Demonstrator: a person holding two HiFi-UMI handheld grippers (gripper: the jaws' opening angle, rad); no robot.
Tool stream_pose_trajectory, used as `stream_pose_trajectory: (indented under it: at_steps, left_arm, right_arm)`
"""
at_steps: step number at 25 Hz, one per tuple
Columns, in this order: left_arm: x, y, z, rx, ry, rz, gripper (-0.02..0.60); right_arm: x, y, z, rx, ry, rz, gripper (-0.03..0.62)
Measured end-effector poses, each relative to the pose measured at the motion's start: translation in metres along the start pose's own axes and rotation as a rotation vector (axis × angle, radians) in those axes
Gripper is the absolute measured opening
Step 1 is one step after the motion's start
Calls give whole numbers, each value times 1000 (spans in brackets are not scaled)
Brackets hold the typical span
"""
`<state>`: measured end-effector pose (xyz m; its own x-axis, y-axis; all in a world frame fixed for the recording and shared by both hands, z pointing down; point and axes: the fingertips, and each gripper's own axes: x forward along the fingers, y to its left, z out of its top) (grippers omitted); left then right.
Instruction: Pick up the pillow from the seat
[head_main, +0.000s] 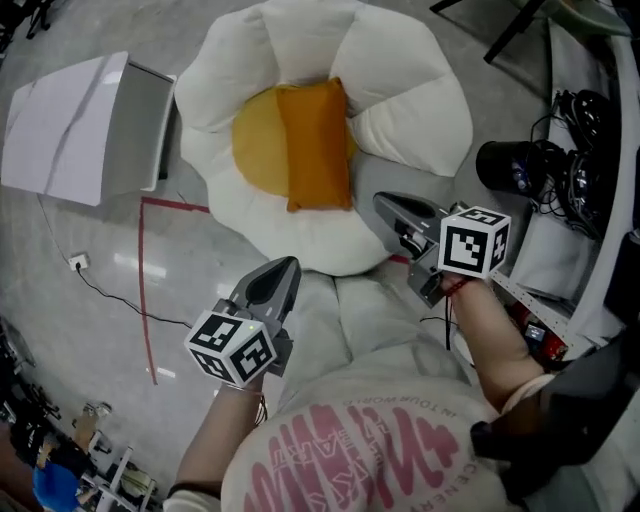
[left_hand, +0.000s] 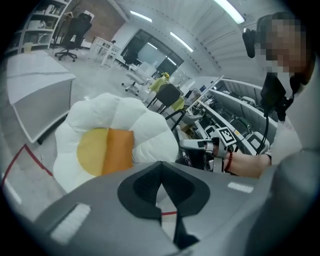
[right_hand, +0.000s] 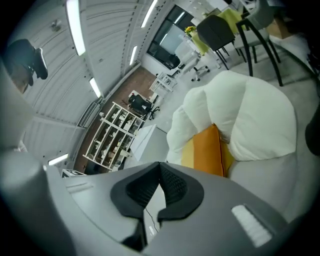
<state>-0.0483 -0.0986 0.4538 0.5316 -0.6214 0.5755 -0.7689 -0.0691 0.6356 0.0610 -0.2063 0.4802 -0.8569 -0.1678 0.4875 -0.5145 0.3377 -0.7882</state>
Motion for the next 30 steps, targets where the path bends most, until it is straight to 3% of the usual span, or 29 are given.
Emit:
stream_pose_trajectory:
  at_steps: [5, 9, 11, 16, 19, 25, 28, 30]
  left_arm:
    - [34, 50, -6, -15, 21, -2, 11]
    - [58, 83, -14, -15, 27, -60, 11]
    - [70, 99, -19, -5, 27, -78, 11]
    - [107, 154, -37, 49, 66, -37, 12]
    - [136, 185, -48, 36, 73, -43, 12]
    - [178, 227, -48, 25, 44, -96, 12]
    - [197, 241, -43, 19, 12, -111, 12]
    - [213, 255, -46, -13, -12, -132, 139]
  right_arm:
    - [27, -48, -22, 85, -7, -57, 5]
    - [56, -79, -35, 120, 21, -82, 5]
    - [70, -95, -37, 118, 31, -84, 5]
    - [105, -136, -37, 114, 31, -81, 5]
    - [124, -162, -39, 102, 22, -80, 5]
    - [157, -196, -48, 97, -13, -76, 6]
    - [163, -212, -52, 87, -19, -74, 40]
    - [169, -226, -56, 95, -26, -69, 62]
